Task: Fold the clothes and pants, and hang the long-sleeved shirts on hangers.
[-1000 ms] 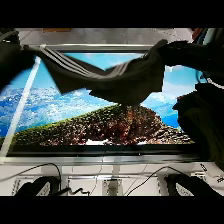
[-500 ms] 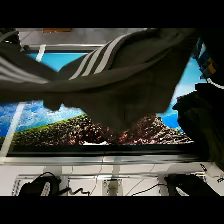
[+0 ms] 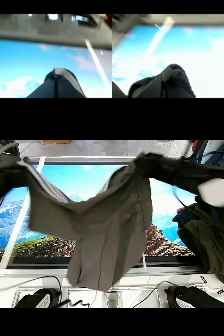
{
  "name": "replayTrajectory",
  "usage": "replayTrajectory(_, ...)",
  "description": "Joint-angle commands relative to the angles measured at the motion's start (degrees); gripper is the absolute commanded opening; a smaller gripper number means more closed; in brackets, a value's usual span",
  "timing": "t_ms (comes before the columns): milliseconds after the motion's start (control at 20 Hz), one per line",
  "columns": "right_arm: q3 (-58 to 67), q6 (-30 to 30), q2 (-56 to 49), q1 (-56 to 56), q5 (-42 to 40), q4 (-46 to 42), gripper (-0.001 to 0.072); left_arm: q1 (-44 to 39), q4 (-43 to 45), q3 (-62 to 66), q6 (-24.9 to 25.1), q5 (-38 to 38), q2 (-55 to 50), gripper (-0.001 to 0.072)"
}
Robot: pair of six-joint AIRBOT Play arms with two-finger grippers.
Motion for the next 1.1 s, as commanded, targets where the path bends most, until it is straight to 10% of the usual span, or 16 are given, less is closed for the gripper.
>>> replayTrajectory(0,0.0,3.8,-12.6,-6.3,-0.6,-2.2,0.0022,-2.4,-4.7,0.1,-0.5,3.7,-14.0,0.0013)
replayTrajectory(300,0.0,3.2,-19.4,-11.0,-2.2,-3.6,0.0023,-11.0,-5.5,0.1,-0.4,8.9,-19.0,0.0013)
replayTrajectory(650,0.0,-7.3,-19.4,-20.6,5.9,-6.7,0.0022,-15.5,-11.1,-1.8,-6.4,-28.5,-18.7,0.0015)
replayTrajectory(1050,0.0,-12.7,-24.1,-23.1,3.6,-13.9,0.0022,-37.0,-23.0,-15.2,-13.3,-13.0,-18.7,0.0015)
